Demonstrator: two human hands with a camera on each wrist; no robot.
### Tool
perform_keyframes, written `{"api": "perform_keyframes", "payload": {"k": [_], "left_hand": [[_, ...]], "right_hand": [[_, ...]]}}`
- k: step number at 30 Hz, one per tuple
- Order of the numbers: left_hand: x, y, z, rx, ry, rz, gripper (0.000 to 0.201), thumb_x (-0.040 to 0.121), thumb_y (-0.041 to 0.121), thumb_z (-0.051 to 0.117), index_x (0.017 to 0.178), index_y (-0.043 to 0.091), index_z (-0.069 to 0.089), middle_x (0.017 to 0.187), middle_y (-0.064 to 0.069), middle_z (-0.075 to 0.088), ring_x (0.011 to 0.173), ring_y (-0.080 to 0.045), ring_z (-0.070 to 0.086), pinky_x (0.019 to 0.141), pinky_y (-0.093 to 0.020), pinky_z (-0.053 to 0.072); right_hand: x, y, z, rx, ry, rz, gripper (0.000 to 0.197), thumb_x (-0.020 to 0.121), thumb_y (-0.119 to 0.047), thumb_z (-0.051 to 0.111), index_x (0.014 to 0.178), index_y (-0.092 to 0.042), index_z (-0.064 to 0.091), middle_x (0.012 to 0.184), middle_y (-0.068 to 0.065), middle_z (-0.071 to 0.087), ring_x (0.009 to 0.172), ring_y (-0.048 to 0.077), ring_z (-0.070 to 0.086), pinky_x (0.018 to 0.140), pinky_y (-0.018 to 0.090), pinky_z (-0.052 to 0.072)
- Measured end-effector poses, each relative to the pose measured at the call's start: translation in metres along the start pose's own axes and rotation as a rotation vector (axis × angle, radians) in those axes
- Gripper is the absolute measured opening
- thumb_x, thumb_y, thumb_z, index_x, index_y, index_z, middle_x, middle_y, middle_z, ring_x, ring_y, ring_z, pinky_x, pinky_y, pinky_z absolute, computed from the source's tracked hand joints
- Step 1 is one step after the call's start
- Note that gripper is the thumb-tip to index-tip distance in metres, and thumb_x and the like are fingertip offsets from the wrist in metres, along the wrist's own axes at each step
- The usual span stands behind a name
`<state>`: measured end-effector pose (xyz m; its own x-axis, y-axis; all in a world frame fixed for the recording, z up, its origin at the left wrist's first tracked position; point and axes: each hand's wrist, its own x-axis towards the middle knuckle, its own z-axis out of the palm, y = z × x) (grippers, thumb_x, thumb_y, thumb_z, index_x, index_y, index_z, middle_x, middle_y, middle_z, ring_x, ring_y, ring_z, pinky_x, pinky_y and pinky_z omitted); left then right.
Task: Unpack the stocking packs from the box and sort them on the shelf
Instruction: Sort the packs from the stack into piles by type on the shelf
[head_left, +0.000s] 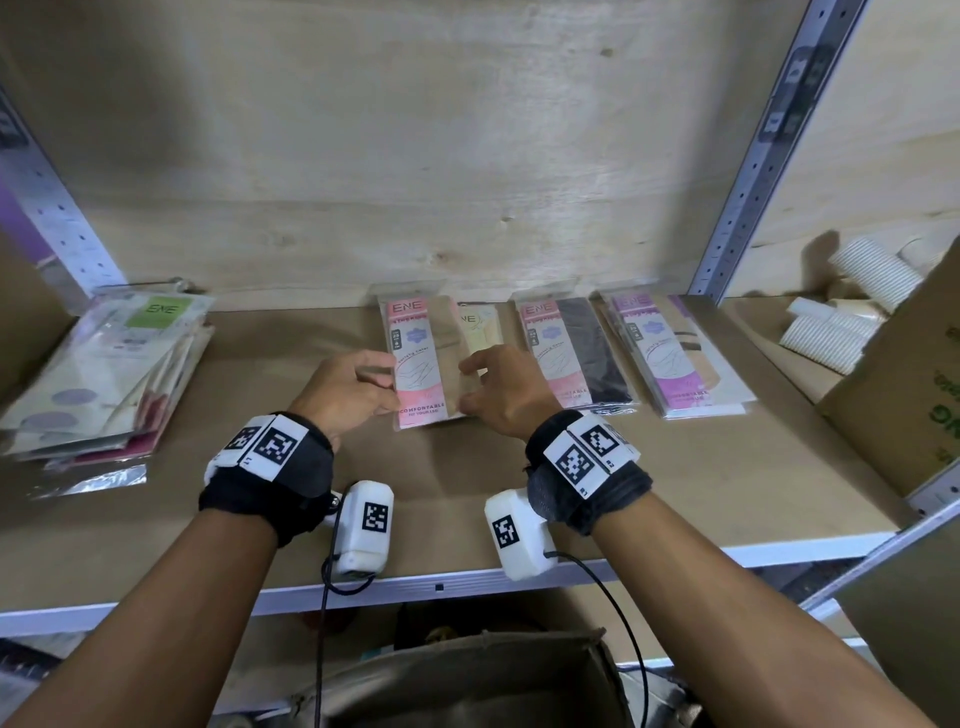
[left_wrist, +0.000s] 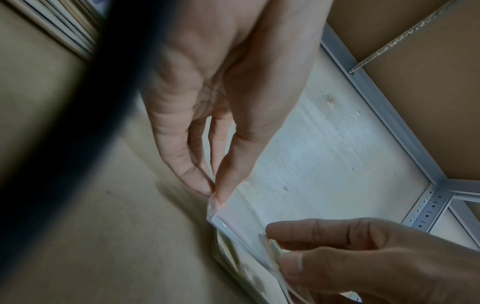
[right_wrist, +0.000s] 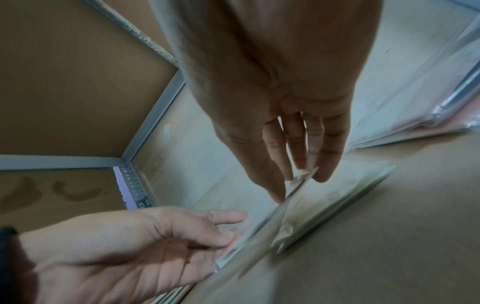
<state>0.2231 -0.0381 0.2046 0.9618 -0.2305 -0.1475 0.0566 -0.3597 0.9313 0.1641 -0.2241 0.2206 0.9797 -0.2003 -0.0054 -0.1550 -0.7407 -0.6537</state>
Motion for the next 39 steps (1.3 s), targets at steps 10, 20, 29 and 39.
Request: {"api": "perform_keyframes", "payload": {"k": [10, 20, 29, 39], "left_hand": [[-0.002, -0.012, -0.043, 0.101, 0.067, -0.053, 0.051, 0.08, -0.015, 0.065, 0.127, 0.005, 0.063, 0.113, -0.011, 0.072, 0.093, -0.019, 0.07, 0.071, -0.022, 0.054], [0.01, -0.023, -0.064, 0.156, 0.144, -0.042, 0.041, 0.072, -0.015, 0.064, 0.105, 0.006, 0.076, 0.109, -0.013, 0.075, 0.102, -0.029, 0.07, 0.093, -0.044, 0.057], [0.008, -0.022, -0.065, 0.185, 0.183, -0.088, 0.018, 0.079, 0.0, 0.073, 0.078, 0.018, 0.069, 0.107, -0.014, 0.074, 0.104, -0.036, 0.068, 0.093, -0.041, 0.055], [-0.001, -0.003, -0.054, 0.332, 0.276, 0.047, 0.009, 0.086, 0.014, 0.069, 0.094, 0.01, 0.071, 0.106, -0.008, 0.072, 0.085, -0.02, 0.067, 0.07, -0.024, 0.05]], "right_hand": [[0.003, -0.031, 0.02, 0.019, -0.176, -0.056, 0.053, 0.084, -0.021, 0.074, 0.133, -0.005, 0.059, 0.135, 0.012, 0.06, 0.121, 0.025, 0.059, 0.1, 0.028, 0.048], [0.013, -0.072, 0.033, -0.169, -0.259, -0.1, 0.044, 0.086, -0.021, 0.072, 0.114, 0.012, 0.065, 0.124, 0.023, 0.064, 0.114, 0.035, 0.062, 0.097, 0.047, 0.052], [0.018, -0.079, 0.042, -0.237, -0.31, -0.093, 0.037, 0.087, -0.024, 0.072, 0.103, 0.009, 0.072, 0.112, 0.021, 0.07, 0.088, 0.026, 0.063, 0.077, 0.032, 0.052], [0.015, -0.05, 0.021, -0.122, -0.088, -0.054, 0.045, 0.088, -0.027, 0.069, 0.13, -0.014, 0.06, 0.134, 0.005, 0.056, 0.125, 0.022, 0.052, 0.099, 0.03, 0.042]]}}
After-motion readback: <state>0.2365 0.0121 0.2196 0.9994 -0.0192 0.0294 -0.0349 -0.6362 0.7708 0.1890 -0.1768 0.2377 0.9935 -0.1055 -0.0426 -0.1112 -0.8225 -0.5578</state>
